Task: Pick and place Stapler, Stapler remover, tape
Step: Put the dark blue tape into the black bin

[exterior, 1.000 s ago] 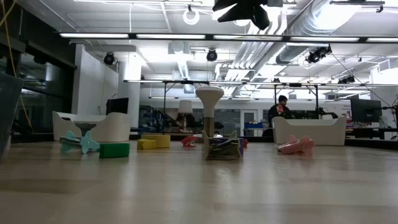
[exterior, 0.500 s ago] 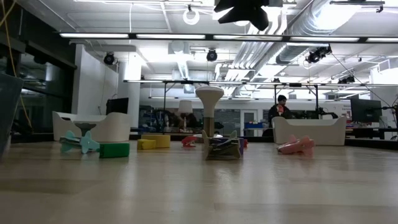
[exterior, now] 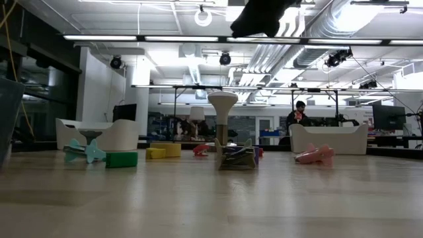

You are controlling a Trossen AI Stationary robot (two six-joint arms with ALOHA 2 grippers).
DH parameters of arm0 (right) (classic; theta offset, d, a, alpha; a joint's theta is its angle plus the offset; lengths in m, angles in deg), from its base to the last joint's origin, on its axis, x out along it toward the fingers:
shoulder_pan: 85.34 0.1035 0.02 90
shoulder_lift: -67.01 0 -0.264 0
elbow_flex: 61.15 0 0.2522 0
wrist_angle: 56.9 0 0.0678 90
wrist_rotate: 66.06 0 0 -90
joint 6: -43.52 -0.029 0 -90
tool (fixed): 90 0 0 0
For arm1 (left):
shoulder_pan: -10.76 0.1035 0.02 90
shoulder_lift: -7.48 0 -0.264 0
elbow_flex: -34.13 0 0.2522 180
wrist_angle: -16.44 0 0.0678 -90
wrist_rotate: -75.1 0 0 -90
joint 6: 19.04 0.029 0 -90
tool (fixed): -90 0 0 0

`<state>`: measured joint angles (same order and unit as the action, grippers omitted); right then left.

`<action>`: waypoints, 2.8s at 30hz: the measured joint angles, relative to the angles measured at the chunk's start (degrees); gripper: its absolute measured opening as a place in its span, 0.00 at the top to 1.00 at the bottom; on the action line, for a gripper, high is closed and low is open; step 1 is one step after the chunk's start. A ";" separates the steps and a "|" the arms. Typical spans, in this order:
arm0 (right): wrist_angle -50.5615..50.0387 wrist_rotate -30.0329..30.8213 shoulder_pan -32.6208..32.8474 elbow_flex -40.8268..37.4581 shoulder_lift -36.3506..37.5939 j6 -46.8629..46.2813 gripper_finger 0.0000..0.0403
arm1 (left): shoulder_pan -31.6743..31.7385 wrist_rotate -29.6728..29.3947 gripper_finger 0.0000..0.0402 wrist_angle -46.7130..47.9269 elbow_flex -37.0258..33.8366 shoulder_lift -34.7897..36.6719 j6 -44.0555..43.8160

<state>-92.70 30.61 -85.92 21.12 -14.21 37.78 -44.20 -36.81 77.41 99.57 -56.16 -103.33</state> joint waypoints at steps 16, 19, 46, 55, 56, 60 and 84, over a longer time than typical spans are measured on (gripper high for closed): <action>-2.00 -6.37 -2.56 0.00 -13.39 -36.85 0.66 | 0.00 -15.22 0.38 -0.38 0.00 1.93 0.00; -1.25 -8.82 -2.59 0.00 -15.01 -37.87 0.66 | 0.00 -16.12 0.38 -0.49 0.00 1.92 -0.02; -29.54 -6.16 -0.12 18.65 -31.50 -30.14 0.63 | 0.00 -16.16 0.38 -0.63 0.00 1.92 -0.02; -26.16 -7.89 0.26 14.03 -31.48 -33.63 0.44 | 0.00 -16.11 0.38 -0.30 0.00 1.92 0.27; -25.88 -8.47 0.24 13.29 -31.48 -34.36 0.43 | 0.00 -16.11 0.38 -0.32 0.00 1.92 0.34; -22.93 -10.81 0.26 10.23 -31.48 -36.03 0.42 | 0.00 -16.10 0.38 -0.31 0.00 1.92 0.42; -17.32 -10.62 0.21 4.44 -31.36 -37.90 0.82 | 0.00 -16.08 0.38 -0.31 0.00 1.92 0.42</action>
<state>-110.02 19.98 -85.71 25.56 -45.57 -0.12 -44.20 -52.89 77.10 99.57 -54.24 -102.91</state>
